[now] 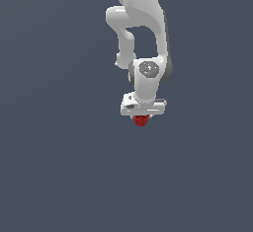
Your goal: Pick up the object and move it to a goal position.
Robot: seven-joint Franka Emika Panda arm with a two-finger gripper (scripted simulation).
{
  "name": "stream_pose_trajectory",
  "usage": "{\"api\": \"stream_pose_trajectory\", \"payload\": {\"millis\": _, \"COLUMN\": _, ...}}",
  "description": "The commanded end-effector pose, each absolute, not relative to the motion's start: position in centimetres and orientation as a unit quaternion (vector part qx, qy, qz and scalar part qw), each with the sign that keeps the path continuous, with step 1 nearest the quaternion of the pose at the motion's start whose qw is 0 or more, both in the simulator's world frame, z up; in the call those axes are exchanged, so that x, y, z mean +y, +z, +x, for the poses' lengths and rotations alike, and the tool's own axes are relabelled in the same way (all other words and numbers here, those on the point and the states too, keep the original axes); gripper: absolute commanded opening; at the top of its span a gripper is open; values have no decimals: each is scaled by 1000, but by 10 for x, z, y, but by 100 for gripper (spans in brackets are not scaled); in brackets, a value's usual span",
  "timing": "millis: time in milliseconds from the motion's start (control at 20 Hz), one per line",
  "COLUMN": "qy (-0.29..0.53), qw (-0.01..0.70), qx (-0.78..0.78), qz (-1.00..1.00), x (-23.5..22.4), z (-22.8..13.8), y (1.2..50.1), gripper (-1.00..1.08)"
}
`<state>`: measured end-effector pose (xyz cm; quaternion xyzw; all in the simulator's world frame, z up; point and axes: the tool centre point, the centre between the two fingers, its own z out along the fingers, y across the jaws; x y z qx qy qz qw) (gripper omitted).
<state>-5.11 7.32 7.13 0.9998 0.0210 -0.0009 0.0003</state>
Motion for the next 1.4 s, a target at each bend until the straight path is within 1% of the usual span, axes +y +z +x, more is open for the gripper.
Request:
{"api": "stream_pose_trajectory", "payload": {"millis": 0, "qy": 0, "qw": 0, "qx": 22, "qz": 1000, "x": 88, "z": -47, "y": 85, "gripper": -100}}
{"api": "stream_pose_trajectory", "payload": {"millis": 450, "qy": 0, "qw": 0, "qx": 22, "qz": 1000, "x": 157, "z": -29, "y": 147, "gripper": -100}}
{"api": "stream_pose_trajectory", "payload": {"millis": 700, "qy": 0, "qw": 0, "qx": 22, "qz": 1000, "x": 186, "z": -20, "y": 173, "gripper": -100}}
{"api": "stream_pose_trajectory", "payload": {"millis": 1000, "qy": 0, "qw": 0, "qx": 22, "qz": 1000, "x": 204, "z": -13, "y": 188, "gripper": -100}}
{"api": "stream_pose_trajectory", "payload": {"millis": 1350, "qy": 0, "qw": 0, "qx": 22, "qz": 1000, "x": 205, "z": -12, "y": 189, "gripper": -100}}
